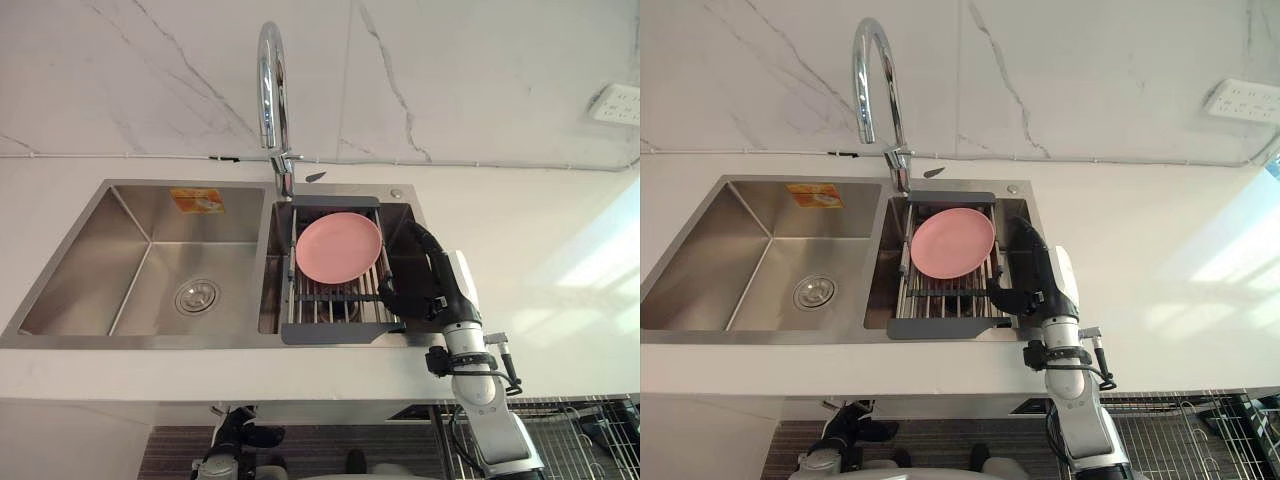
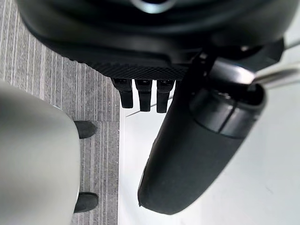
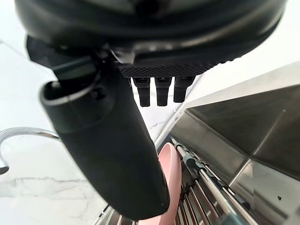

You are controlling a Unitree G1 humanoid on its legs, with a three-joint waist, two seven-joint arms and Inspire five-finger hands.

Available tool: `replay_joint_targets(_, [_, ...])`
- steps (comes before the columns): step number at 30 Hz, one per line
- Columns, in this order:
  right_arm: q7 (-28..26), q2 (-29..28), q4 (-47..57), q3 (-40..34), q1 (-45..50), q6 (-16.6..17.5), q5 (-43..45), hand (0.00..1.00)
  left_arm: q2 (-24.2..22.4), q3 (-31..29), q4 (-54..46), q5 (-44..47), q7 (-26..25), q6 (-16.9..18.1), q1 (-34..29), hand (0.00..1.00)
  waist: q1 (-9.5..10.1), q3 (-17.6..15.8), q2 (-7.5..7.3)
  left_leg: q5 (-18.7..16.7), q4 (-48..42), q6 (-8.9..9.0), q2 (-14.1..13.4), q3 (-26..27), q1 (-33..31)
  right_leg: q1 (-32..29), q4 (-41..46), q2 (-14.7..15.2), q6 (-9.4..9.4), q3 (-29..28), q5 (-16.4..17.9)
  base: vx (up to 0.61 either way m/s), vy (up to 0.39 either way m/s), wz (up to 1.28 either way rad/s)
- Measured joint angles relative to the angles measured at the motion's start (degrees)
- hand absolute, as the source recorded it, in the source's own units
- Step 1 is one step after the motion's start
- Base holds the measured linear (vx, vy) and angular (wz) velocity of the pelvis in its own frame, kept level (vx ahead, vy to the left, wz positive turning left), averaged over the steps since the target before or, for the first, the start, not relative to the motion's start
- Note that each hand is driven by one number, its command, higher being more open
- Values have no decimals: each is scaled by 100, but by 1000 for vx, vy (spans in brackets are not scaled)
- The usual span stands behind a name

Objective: Walk over to the sink, pick up the cup, carry it to the dishwasher, place the cup inside the dishwasher, then close the dishwasher door

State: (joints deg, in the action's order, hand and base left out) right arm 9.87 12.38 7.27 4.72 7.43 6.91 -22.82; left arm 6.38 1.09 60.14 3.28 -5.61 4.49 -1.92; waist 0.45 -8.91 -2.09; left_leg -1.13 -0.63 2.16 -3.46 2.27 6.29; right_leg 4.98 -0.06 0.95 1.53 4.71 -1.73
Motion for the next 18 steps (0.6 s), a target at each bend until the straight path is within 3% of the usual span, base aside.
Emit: replay_joint_targets(18, [-245, 1446, -472, 40, -289, 38, -688, 90, -4, 25, -111, 0, 82, 88, -81, 90, 1, 21, 21, 39, -25, -46, 46, -52, -117, -74, 20, 52, 29, 63, 20, -13, 2, 1])
